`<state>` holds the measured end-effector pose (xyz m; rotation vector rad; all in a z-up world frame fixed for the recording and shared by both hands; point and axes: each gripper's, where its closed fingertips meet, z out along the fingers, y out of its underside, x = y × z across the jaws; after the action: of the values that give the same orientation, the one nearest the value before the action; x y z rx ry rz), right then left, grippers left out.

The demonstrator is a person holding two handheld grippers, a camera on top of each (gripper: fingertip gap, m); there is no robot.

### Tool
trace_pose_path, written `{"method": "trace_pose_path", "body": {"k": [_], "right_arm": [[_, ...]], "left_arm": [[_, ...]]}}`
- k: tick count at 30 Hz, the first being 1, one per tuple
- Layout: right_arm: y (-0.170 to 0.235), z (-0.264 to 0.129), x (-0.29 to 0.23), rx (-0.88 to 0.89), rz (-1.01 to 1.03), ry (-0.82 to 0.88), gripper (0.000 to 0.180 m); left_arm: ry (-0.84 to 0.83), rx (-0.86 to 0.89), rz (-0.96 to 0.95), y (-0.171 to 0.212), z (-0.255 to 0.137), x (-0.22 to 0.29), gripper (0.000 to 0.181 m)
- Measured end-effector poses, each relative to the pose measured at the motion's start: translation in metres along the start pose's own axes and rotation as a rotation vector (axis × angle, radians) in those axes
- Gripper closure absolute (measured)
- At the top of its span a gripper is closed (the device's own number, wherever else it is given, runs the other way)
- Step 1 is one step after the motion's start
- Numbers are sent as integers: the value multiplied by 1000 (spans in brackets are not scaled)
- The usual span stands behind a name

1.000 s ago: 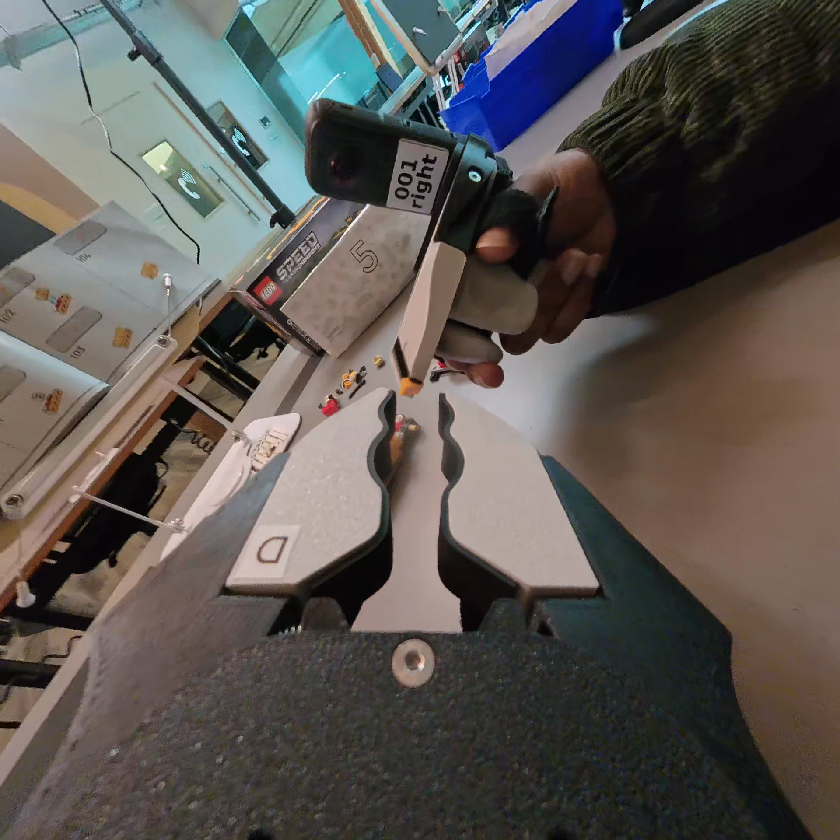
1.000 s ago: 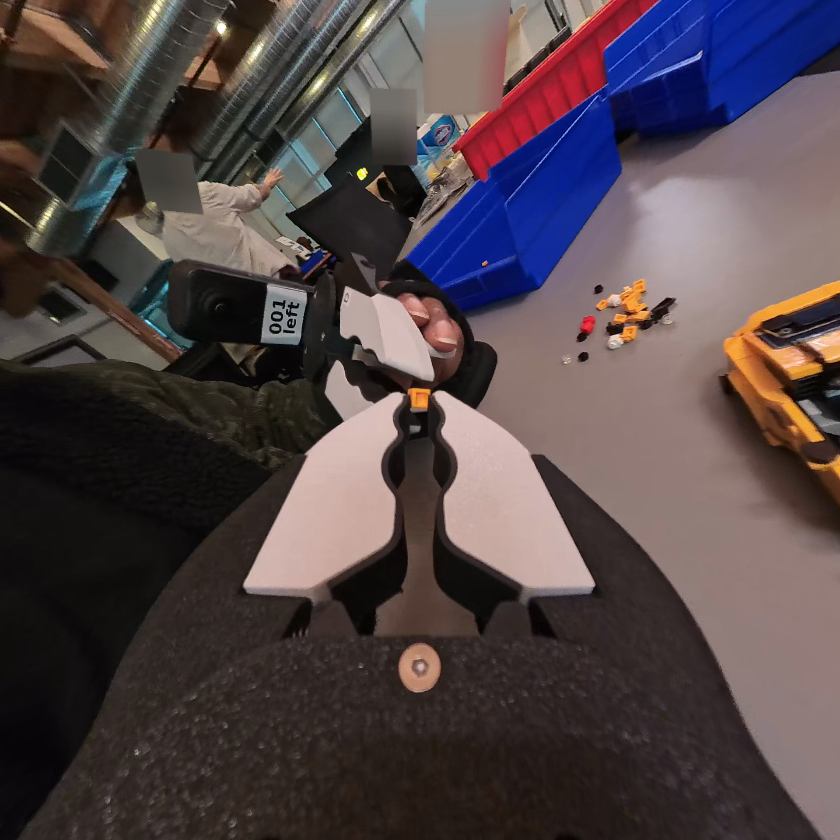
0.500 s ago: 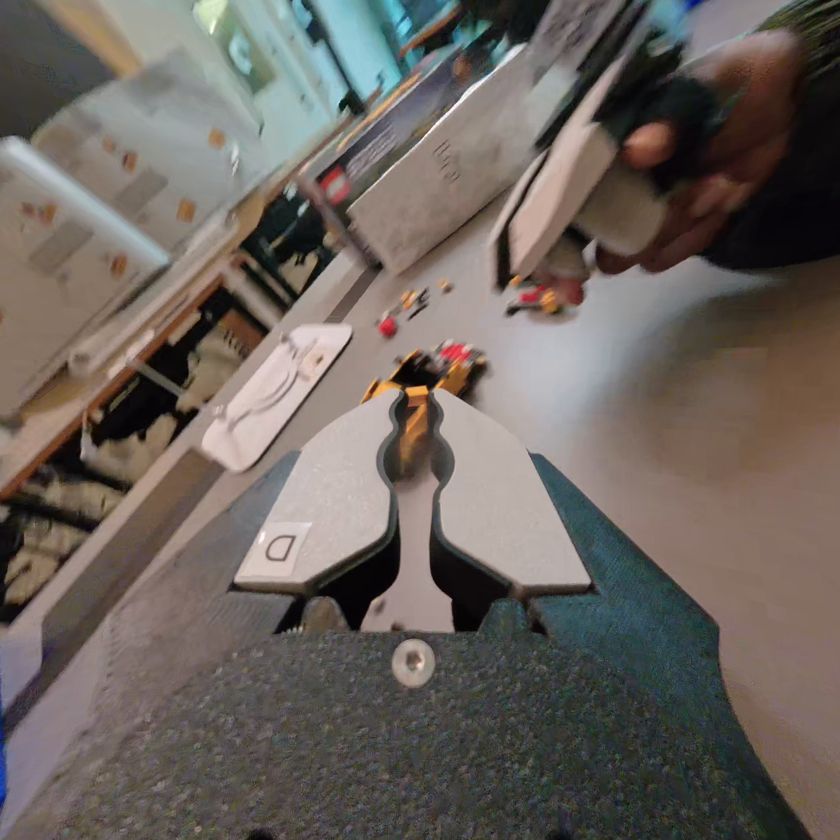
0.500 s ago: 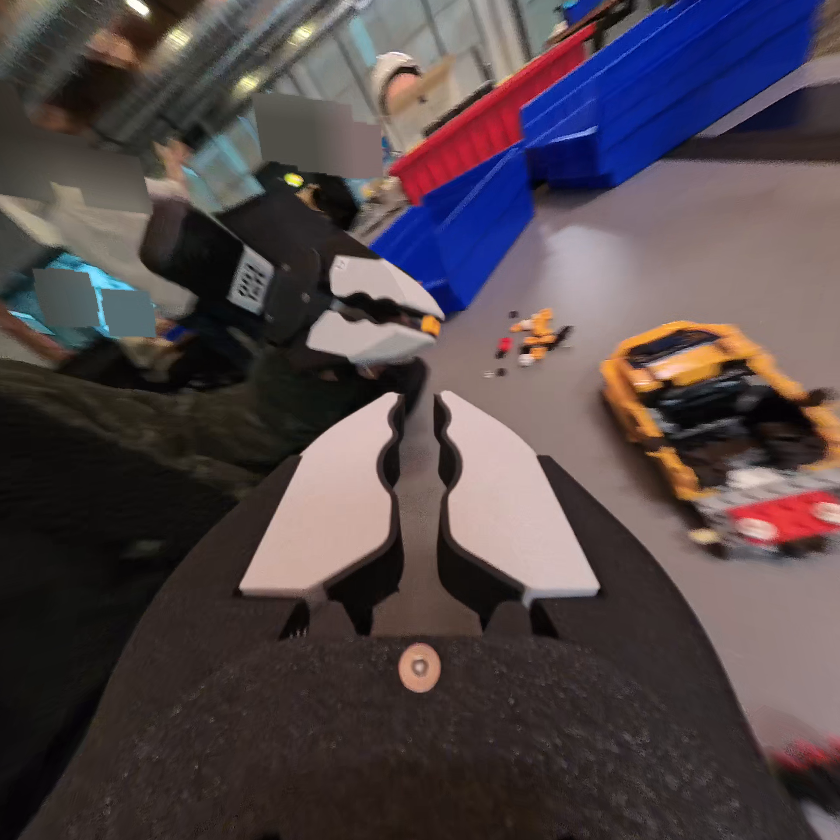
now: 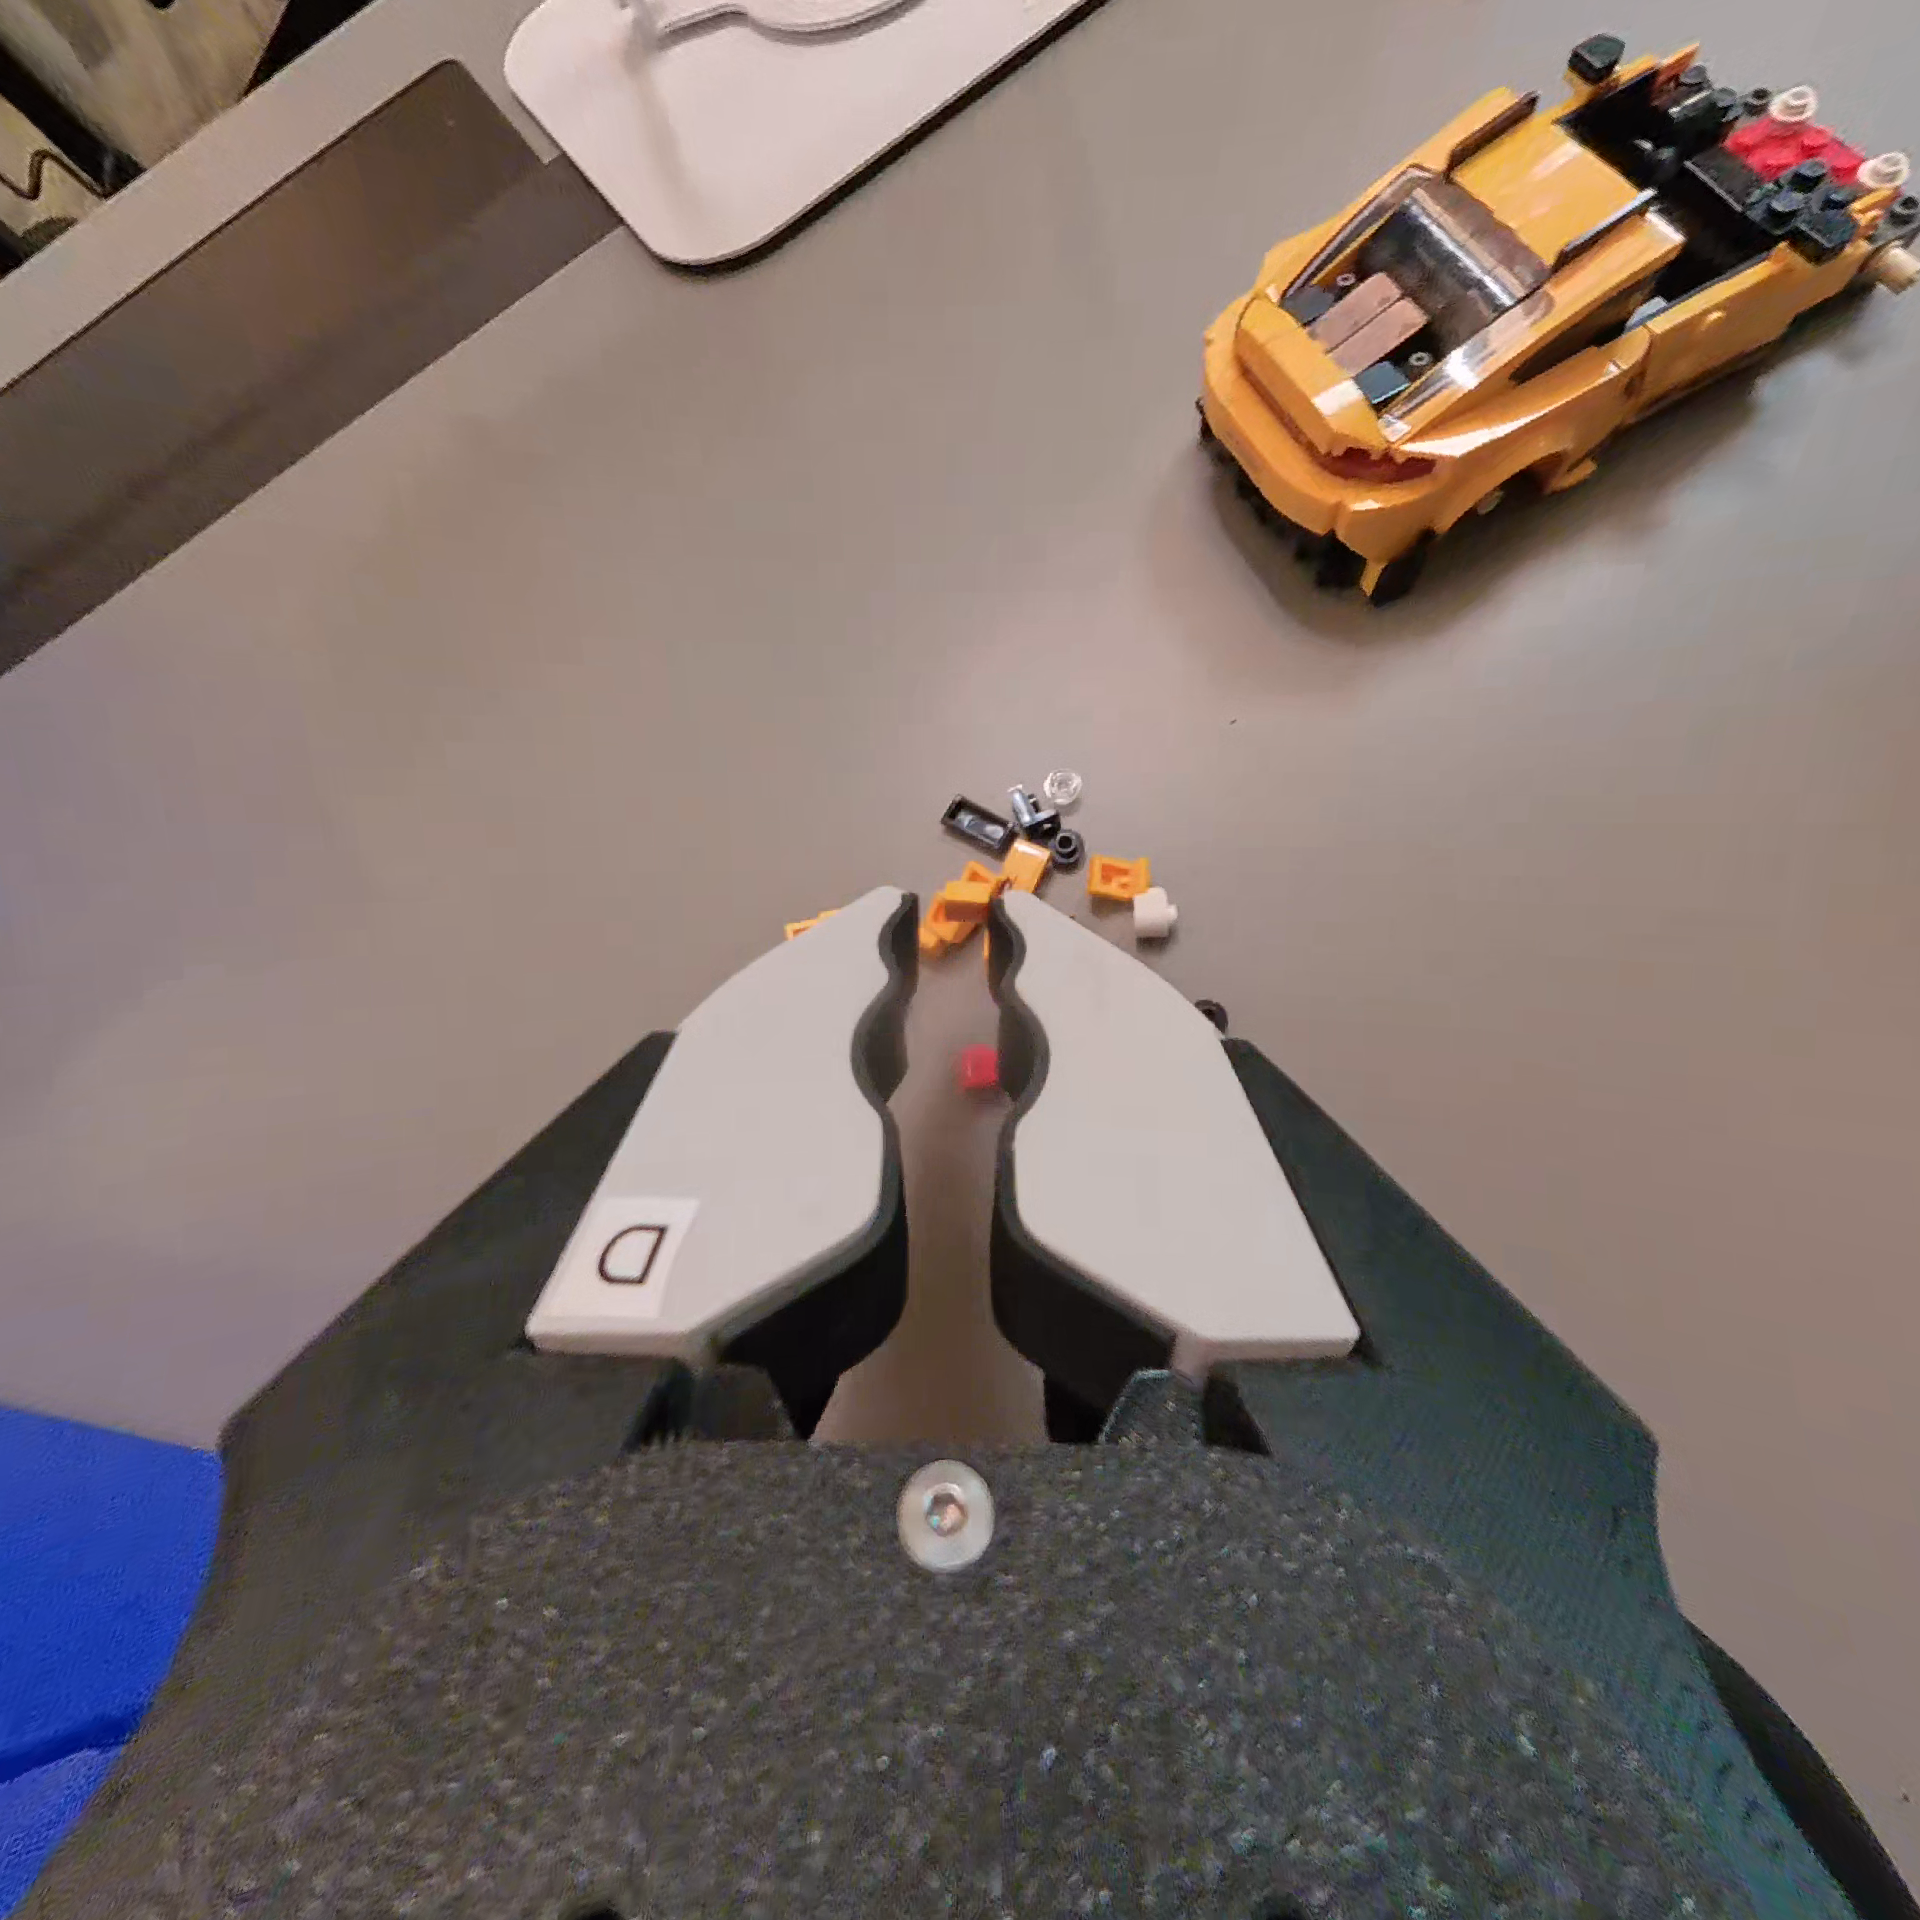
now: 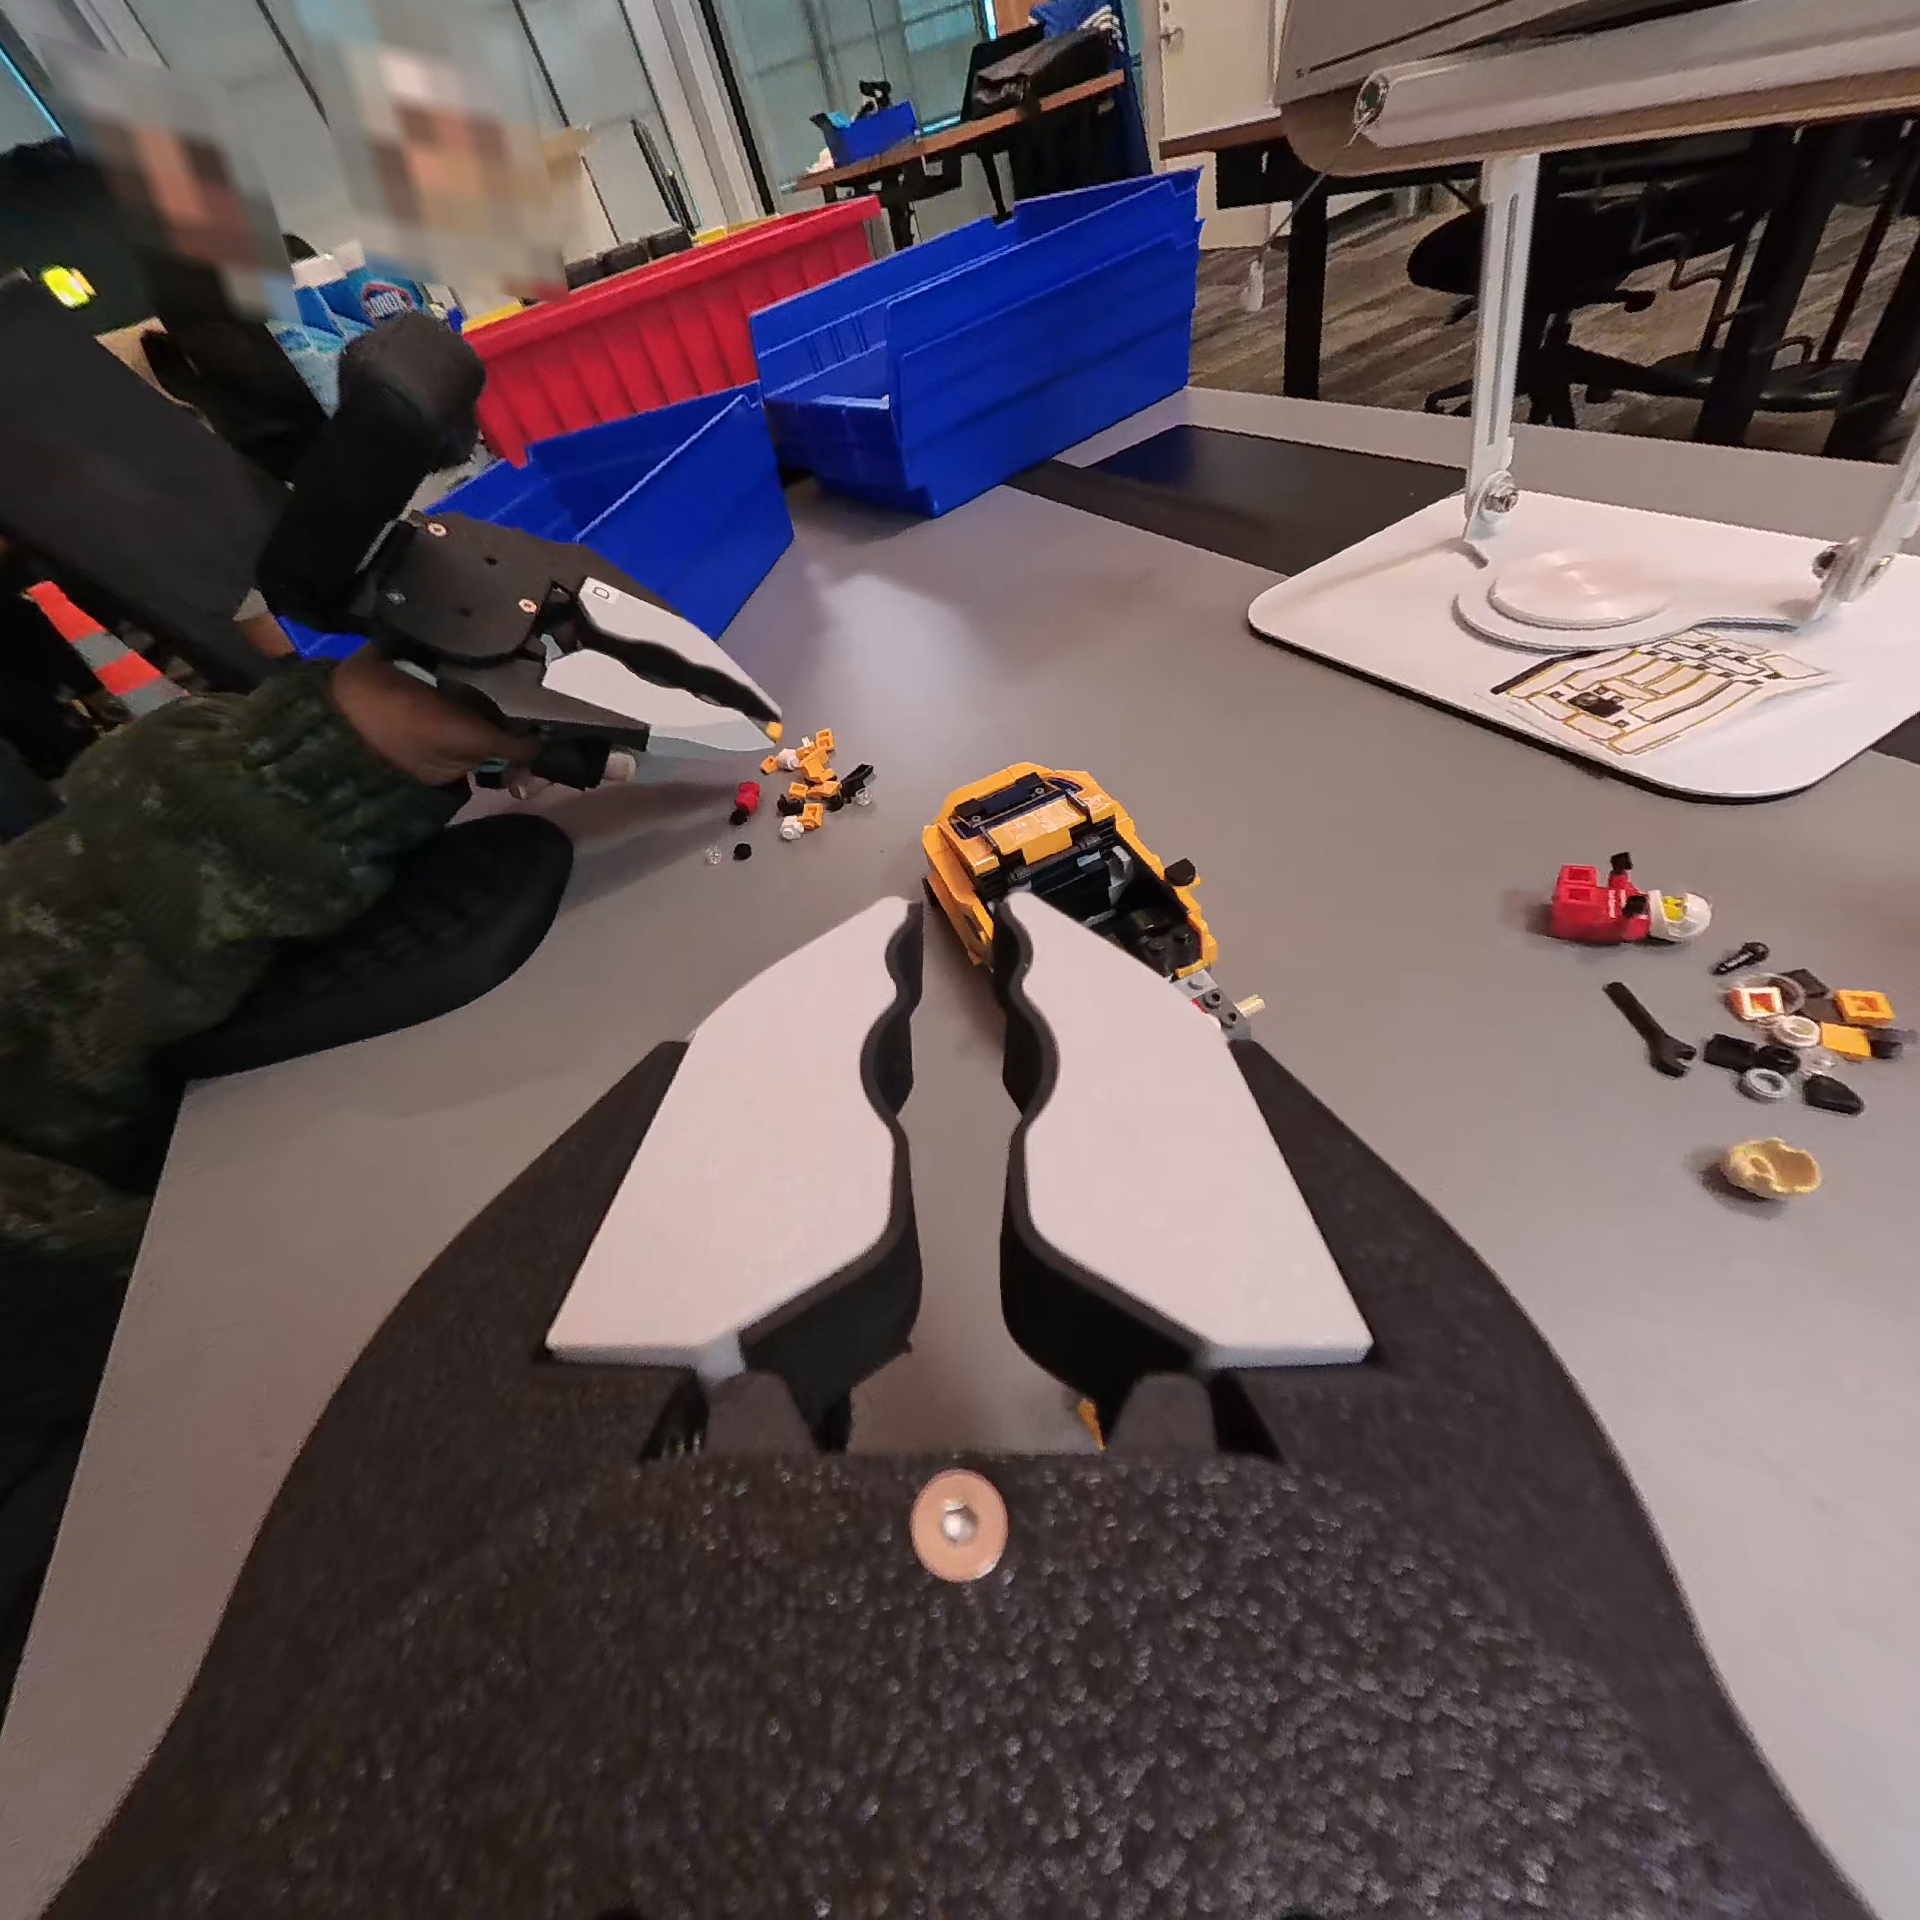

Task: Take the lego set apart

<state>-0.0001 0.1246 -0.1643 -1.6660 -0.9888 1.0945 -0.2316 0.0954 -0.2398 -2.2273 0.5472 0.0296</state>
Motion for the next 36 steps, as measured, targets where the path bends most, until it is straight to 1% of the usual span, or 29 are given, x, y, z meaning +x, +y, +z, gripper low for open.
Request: {"method": "trace_pose_path", "body": {"k": [5, 9, 11, 14, 16, 18, 20, 23, 24, 26, 29, 30, 33, 36], "right_arm": [[4, 2, 1, -26, -53, 28, 168], [0, -3, 5, -18, -81, 59, 168], [-4, -7, 9, -4, -95, 83, 168], [-11, -18, 19, 8, -110, 136, 167], [-13, -25, 28, -9, -125, 177, 166], [-11, -33, 39, -45, -155, 233, 166], [-6, -42, 50, -106, -206, 290, 166], [11, -54, 64, -245, -256, 347, 164], [17, -57, 66, -283, -258, 348, 163], [32, -59, 63, -359, -219, 294, 159], [57, -57, 51, -479, -174, 207, 154], [64, -54, 49, -511, -181, 198, 149], [76, -42, 43, -567, -201, 197, 143], [82, -32, 45, -580, -182, 234, 147]], "left_arm": [[-21, 22, -41, -2, -2, -7, 150], [-26, 91, -46, -13, -8, -8, 142], [-26, 155, -30, -23, -14, -6, 143], [-16, 304, 6, -45, -29, 1, 151], [-3, 413, 35, -60, -42, 7, 165], [16, 486, 60, -69, -52, 14, 181], [29, 525, 52, -73, -57, 17, 181], [49, 553, 39, -76, -62, 20, 181], [47, 551, 36, -76, -62, 19, 181], [41, 559, 40, -77, -63, 19, 181], [41, 554, 47, -77, -62, 20, 181], [39, 553, 56, -77, -61, 21, 181], [36, 545, 82, -76, -59, 25, 181], [40, 538, 99, -76, -57, 29, 181]]}}
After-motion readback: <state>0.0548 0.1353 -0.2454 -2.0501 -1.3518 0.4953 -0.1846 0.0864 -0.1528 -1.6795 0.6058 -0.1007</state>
